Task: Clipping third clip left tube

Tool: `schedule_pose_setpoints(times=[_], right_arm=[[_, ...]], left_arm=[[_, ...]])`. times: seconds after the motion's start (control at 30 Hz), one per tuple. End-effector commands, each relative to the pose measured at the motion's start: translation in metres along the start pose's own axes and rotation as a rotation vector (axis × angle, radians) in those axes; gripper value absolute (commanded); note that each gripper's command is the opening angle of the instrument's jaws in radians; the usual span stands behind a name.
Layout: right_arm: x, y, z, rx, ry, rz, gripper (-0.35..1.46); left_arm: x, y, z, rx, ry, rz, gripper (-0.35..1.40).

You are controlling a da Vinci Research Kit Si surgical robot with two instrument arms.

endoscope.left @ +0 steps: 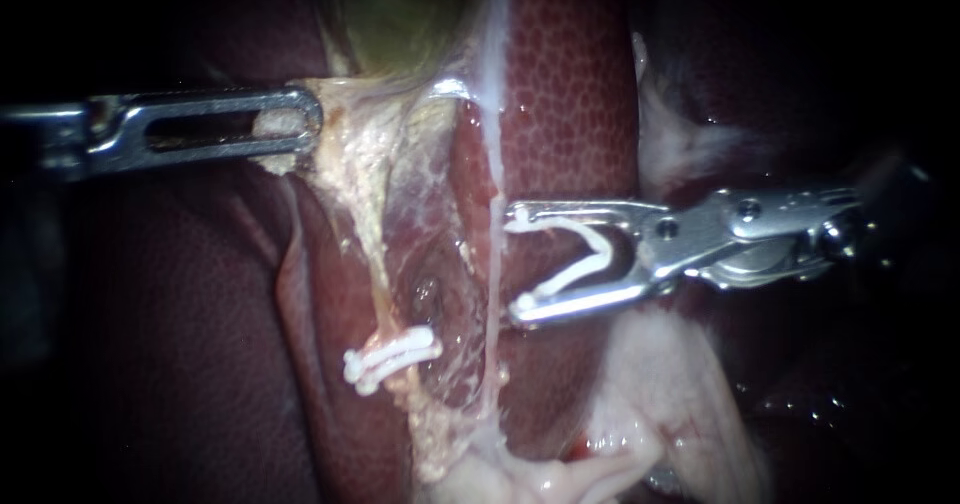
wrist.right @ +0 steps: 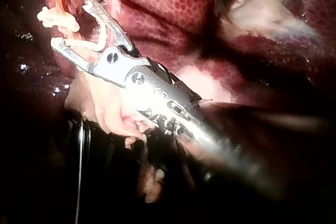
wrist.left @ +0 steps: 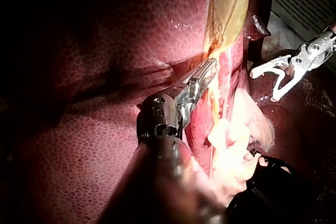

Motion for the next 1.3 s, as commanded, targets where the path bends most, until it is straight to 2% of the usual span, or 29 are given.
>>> schedule_pose_setpoints(times=[0.03,0.27,0.47,0.93,1.13,1.3], right_arm=[[-0.0004,0.0000,0.0007,0.003,-0.003,0.012,0.60],[-0.0033,0.0008,0.0064,0.025,-0.009,0.043,0.60],[-0.0044,0.0009,0.0096,0.046,-0.006,0.065,0.60],[-0.0038,0.0014,0.0120,0.082,0.004,0.131,0.60],[-0.0034,0.0022,0.0132,0.131,0.065,0.187,0.60],[-0.0033,0.0028,0.0141,0.159,0.098,0.216,0.60]], left_arm=[[0.0000,0.0000,0.0000,0.000,0.000,0.000,-0.21],[0.0000,0.0000,0.0000,0.000,0.000,0.000,-0.21],[0.0001,-0.0001,-0.0001,-0.001,0.000,0.000,-0.21],[0.0002,-0.0002,0.0000,-0.002,-0.001,0.001,-0.21],[0.0002,-0.0002,0.0000,-0.002,-0.001,0.001,-0.21],[0.0002,-0.0003,0.0000,-0.002,-0.002,0.001,-0.21]])
